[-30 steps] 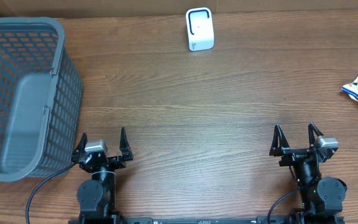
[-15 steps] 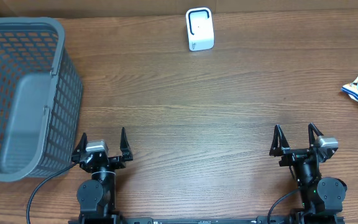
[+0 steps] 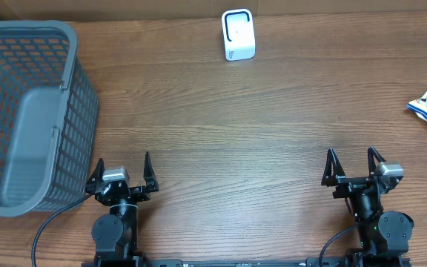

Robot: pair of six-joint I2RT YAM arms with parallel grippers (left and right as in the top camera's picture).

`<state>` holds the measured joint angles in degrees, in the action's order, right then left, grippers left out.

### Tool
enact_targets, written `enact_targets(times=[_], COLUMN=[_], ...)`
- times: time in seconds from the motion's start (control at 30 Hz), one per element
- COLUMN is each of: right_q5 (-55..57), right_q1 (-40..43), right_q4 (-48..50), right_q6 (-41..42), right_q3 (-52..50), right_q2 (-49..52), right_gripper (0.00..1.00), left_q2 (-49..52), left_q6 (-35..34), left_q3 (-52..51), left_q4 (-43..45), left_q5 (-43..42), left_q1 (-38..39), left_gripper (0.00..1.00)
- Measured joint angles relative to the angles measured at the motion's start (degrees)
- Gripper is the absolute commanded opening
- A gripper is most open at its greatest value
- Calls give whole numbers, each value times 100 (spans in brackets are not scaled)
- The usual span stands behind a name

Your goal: Scan the item barcode

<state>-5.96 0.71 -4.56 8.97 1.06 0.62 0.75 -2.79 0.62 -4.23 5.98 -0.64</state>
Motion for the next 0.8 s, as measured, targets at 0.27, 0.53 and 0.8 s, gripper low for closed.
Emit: enact_targets(times=[0.27, 0.53, 0.8], right_q5=[0, 11, 109], right_q1=[0, 0, 0], right_q4=[-2, -2, -24], right_q6=[-2, 0, -868], right_q3=[0, 0, 0], right_q2=[0, 0, 2], right_gripper=[100, 100, 100], left_q2=[0, 0, 0], left_q6=[0, 0, 0], left_q3=[0, 0, 0], left_q4=[0, 0, 0], left_q5=[0, 0, 0], left_q1=[0, 0, 0], left_gripper=[100, 100, 100])
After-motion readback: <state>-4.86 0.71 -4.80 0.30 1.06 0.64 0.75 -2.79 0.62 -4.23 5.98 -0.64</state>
